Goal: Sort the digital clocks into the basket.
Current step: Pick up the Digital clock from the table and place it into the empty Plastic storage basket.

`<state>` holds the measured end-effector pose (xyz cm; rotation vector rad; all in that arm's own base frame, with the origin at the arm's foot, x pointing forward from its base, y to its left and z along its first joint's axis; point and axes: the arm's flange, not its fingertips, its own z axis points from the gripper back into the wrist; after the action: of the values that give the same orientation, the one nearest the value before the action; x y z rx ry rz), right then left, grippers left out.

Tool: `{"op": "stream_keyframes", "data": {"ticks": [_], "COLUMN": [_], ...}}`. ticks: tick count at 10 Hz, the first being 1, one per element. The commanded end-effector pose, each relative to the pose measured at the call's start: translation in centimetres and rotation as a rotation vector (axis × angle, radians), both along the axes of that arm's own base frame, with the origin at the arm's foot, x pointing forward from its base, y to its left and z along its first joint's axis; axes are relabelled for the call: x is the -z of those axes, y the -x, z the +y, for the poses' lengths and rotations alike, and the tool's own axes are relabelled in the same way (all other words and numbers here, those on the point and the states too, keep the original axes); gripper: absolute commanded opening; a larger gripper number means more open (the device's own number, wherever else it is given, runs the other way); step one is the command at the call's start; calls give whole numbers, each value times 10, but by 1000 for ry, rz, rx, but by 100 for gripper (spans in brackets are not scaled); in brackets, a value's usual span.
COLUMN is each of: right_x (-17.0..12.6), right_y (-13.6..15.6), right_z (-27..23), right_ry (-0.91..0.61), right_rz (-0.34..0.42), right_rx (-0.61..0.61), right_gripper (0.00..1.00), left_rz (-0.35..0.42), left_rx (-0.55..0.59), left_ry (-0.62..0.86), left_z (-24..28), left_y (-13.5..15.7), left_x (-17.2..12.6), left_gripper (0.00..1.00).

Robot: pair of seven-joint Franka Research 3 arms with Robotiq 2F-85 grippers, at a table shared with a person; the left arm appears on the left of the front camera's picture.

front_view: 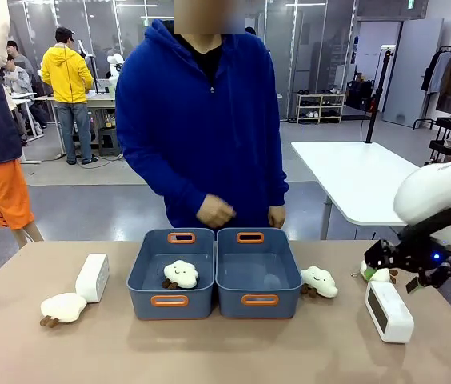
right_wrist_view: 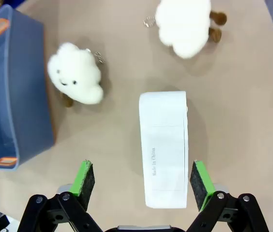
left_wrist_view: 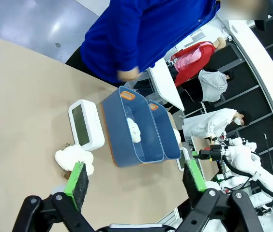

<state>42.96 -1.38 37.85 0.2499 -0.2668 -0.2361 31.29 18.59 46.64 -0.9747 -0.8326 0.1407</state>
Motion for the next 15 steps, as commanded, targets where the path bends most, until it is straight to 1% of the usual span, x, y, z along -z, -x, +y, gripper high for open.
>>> {"op": "stream_keyframes", "data": {"ticks": [1,4,5,6,7,9,11,12,13,14,15], "right_x": [-1,19,28,37,47,56,59,59,57,52,38], "right_y": [-12,-15,-17,-24,-27,-30,-29,-29,-27,-24,-18], "right_z": [3,4,4,2,1,4,6,6,4,3,3], "right_ry": [30,45,49,49,117,111,140,142,144,138,125], "right_rz": [54,92,117,110,99,95,99,100,102,116,137], "right_rx": [13,0,-7,15,8,-4,-26,-23,-22,-23,-61], "right_gripper": [100,100,100,100,100,100,49,16,0,0,0], "left_rz": [-22,-22,-22,-22,-22,-22,-22,-22,-22,-22,-22], "left_rx": [3,3,3,3,3,3,3,3,3,3,3], "left_ry": [18,18,18,18,18,18,18,18,18,18,18], "left_z": [1,1,1,1,1,1,1,1,1,1,1], "left_y": [-1,-1,-1,-1,-1,-1,-1,-1,-1,-1,-1], "left_x": [-1,-1,-1,-1,-1,-1,-1,-1,-1,-1,-1], "left_gripper": [100,100,100,100,100,100,100,100,100,100,100]}}
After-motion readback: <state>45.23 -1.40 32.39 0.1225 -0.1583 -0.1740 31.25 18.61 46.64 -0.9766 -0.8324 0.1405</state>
